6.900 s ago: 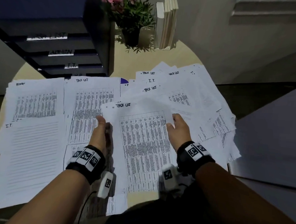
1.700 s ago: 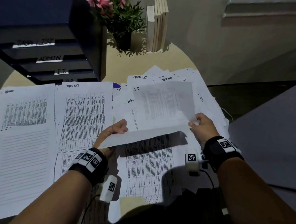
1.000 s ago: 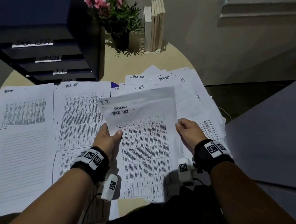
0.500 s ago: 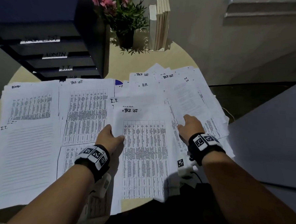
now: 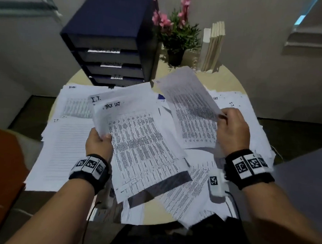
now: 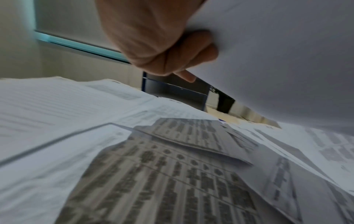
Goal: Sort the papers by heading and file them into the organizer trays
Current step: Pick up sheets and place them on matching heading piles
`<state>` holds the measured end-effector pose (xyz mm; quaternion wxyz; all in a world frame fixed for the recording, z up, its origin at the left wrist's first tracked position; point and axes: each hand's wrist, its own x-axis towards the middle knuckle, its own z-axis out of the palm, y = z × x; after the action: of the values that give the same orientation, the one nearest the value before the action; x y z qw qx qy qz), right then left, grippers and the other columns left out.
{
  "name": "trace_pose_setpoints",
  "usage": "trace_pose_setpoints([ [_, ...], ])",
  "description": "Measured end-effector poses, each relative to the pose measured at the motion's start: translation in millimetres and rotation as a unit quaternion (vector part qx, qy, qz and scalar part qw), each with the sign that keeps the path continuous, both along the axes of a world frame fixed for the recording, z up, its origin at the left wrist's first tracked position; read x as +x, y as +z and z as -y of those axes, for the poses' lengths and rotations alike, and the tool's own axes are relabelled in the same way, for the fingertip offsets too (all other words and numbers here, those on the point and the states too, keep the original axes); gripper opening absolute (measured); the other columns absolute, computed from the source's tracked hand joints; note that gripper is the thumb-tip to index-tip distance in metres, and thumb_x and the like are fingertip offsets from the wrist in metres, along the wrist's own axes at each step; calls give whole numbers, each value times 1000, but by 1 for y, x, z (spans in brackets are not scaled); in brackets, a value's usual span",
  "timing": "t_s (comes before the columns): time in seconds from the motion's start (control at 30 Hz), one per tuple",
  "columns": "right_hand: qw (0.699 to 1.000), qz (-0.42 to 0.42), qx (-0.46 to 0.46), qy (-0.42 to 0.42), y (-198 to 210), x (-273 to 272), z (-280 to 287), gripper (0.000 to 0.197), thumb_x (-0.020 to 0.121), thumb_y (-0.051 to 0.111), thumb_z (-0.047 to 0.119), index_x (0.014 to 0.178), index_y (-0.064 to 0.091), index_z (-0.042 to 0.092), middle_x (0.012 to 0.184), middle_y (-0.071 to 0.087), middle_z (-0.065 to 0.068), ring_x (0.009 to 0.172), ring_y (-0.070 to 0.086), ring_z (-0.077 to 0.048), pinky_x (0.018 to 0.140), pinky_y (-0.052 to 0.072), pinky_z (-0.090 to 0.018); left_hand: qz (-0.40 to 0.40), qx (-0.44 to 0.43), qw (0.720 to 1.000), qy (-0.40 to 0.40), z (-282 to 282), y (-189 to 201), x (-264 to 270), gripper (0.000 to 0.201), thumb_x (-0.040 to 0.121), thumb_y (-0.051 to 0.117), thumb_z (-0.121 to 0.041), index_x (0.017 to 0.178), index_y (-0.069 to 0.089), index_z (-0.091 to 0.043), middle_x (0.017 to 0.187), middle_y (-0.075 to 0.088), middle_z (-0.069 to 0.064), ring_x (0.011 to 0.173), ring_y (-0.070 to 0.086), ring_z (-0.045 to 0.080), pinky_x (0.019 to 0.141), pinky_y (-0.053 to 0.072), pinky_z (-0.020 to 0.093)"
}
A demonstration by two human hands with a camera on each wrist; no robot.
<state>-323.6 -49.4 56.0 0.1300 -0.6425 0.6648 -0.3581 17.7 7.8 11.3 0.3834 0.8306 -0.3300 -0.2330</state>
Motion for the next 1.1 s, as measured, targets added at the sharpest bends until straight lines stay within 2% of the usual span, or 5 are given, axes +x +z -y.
trace_pose_setpoints([
  [0.17,997,45,-44,54,16,45,6,18,90,50,-1,94,62,11,94,62,-3,81,52,-17,68,38,-29,1,-1,994,110,-29,2,68,12,94,56,-22,104,51,-17,97,61,15,85,62,36,77,55,46],
  [0.3,996,72,9,55,8,88,11,10,95,54,5,95,63,2,92,55,-7,84,47,-17,71,29,-20,-2,11,987,157,-48,3,129,25,94,57,-26,117,53,-19,111,64,14,98,62,36,92,51,51],
  [0.4,990,103,94,9,-9,115,6,11,97,50,13,91,58,8,80,54,-6,68,48,-24,59,34,-28,-12,12,986,166,-60,3,175,34,96,57,-25,128,52,-15,124,62,13,111,60,35,100,46,48],
  [0.53,965,187,178,-50,-40,148,-15,11,94,48,14,88,57,13,71,55,-8,53,50,-24,48,42,-27,-24,37,989,143,-70,-2,227,39,96,57,-25,134,51,-17,130,61,12,115,58,35,101,45,50],
  [1.1,940,170,283,-82,-89,218,-57,8,96,52,12,101,58,13,91,63,-7,76,58,-19,57,38,-23,-79,129,986,72,-86,-37,288,36,97,60,-21,127,56,-3,127,62,16,114,59,36,96,43,41],
])
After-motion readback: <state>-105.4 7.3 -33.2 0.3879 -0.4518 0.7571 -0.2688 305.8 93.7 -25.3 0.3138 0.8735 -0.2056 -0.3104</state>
